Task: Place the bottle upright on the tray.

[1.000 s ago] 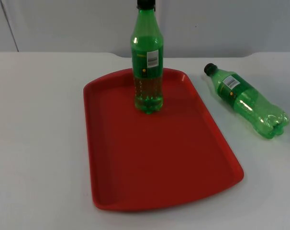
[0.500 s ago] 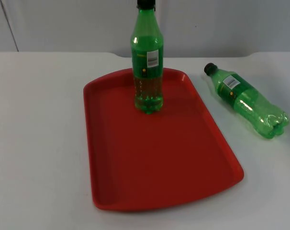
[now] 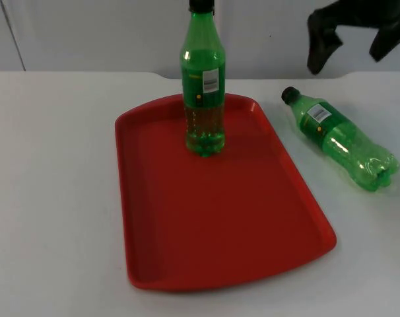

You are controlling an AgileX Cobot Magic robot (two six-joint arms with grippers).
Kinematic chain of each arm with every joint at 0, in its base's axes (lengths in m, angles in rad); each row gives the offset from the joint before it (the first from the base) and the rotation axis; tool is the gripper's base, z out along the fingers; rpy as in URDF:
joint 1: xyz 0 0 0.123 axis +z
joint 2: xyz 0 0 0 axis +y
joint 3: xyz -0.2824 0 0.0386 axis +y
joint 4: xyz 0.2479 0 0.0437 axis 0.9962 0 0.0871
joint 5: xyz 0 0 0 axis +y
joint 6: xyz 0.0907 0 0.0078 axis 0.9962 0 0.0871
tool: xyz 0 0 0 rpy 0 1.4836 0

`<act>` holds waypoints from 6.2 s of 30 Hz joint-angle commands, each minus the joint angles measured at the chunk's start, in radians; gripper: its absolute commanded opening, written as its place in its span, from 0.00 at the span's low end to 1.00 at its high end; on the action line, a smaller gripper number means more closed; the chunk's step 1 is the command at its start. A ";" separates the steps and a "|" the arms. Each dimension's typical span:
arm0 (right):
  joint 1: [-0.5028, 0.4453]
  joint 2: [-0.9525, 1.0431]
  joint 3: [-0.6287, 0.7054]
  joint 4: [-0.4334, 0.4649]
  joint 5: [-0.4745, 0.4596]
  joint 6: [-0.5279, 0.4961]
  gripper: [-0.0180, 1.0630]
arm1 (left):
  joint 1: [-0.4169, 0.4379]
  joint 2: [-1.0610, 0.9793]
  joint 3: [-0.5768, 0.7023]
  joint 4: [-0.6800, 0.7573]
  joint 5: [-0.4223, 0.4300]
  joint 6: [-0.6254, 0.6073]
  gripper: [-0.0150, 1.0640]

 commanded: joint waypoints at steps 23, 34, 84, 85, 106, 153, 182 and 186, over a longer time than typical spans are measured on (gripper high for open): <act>0.009 0.217 -0.079 0.014 -0.113 -0.007 0.96 | -0.006 -0.004 0.005 -0.008 0.004 0.000 0.99; 0.009 0.270 -0.091 0.014 -0.102 -0.009 0.96 | -0.006 -0.004 0.005 -0.008 0.004 0.000 0.99; 0.009 0.319 -0.105 -0.013 -0.083 0.002 0.21 | -0.006 -0.004 0.005 -0.009 0.004 0.000 0.99; 0.009 0.319 -0.105 -0.013 -0.093 0.002 0.02 | -0.006 -0.004 0.005 -0.009 0.004 0.000 0.99; 0.005 0.187 -0.231 -0.040 0.018 -0.018 0.02 | -0.006 -0.004 0.005 -0.009 0.004 0.000 0.99; 0.010 -1.186 1.158 0.419 -0.620 -0.417 0.02 | -0.006 -0.004 0.005 -0.011 0.004 0.000 0.99; 0.010 -1.204 1.513 1.704 -0.818 -1.871 0.02 | -0.006 -0.004 0.005 -0.015 0.002 0.000 0.99; 0.010 -1.204 1.430 1.654 -0.954 -1.771 0.02 | -0.006 -0.004 0.005 -0.025 0.002 0.000 0.99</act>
